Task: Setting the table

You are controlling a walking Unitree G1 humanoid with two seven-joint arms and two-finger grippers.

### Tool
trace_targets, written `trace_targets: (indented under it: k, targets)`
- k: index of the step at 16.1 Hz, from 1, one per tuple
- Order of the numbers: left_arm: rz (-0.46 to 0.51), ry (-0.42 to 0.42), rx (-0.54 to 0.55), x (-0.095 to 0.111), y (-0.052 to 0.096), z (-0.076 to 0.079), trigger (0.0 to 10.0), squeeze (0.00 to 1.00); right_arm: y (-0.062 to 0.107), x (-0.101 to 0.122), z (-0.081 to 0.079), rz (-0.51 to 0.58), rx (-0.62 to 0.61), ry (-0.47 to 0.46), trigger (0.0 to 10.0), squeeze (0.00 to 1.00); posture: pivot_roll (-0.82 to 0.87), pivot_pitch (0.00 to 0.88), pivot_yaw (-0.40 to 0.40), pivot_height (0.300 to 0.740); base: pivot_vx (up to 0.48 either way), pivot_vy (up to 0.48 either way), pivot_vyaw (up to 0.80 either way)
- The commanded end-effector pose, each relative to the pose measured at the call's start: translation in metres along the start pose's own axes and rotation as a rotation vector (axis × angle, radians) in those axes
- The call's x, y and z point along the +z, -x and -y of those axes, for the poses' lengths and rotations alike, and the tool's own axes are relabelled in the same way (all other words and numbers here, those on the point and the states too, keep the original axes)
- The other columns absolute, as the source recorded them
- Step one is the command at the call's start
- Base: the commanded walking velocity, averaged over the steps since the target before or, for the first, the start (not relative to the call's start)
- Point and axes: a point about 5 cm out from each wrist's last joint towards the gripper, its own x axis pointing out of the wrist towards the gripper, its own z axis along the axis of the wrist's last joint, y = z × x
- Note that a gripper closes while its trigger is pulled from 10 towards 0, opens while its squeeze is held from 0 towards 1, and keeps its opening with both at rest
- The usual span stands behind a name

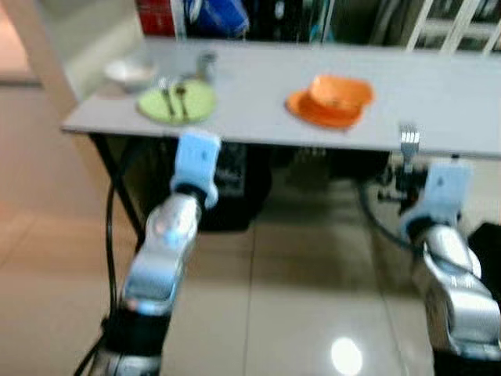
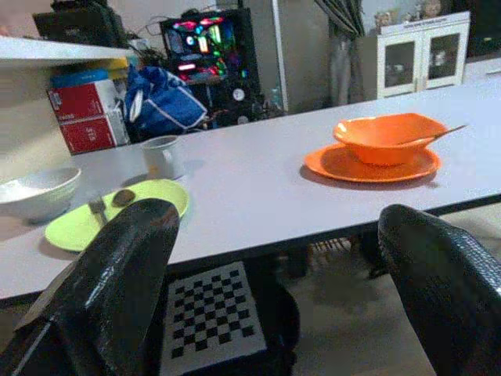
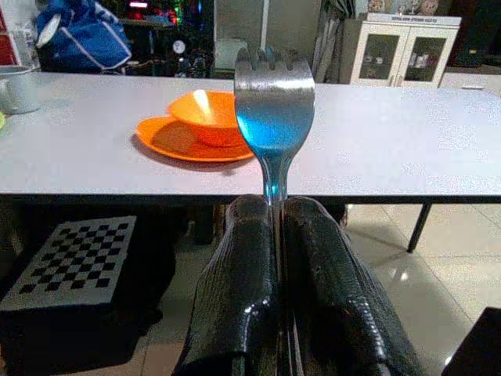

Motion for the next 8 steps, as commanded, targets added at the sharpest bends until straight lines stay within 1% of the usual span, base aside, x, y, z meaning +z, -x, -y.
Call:
trace_targets:
  k: [1,4,6,8]
  targets:
    - [0.006,0.0,-0.018,0.0017,-0.0016,0.0066,10.0,0.0,0.0007,0.0015,0.0045,0.002,-0.012,0.011,10.0,0.0,-0.14,0.0,0.012,0.74,0.0,-0.405,0.0]
    - [0.006,0.002,-0.017,0.0012,-0.0017,0.0071,10.0,0.0,0.0013,0.0014,0.0046,0.0,-0.011,0.011,10.0,0.0,-0.15,0.0,0.012,0.74,0.0,-0.406,0.0]
    - [-0.006,0.005,0.017,-0.0011,-0.0015,0.0043,10.0,0.0,0.0004,0.0037,0.0042,0.003,-0.006,0.015,10.0,0.0,-0.15,0.0,0.008,0.74,0.0,-0.294,0.0]
    - [-0.019,0.026,0.035,-0.0013,-0.0025,0.0015,10.0,0.0,-0.0008,0.0059,0.0039,0.006,-0.004,0.013,10.0,0.0,-0.15,0.0,0.005,0.74,0.0,0.0,0.0]
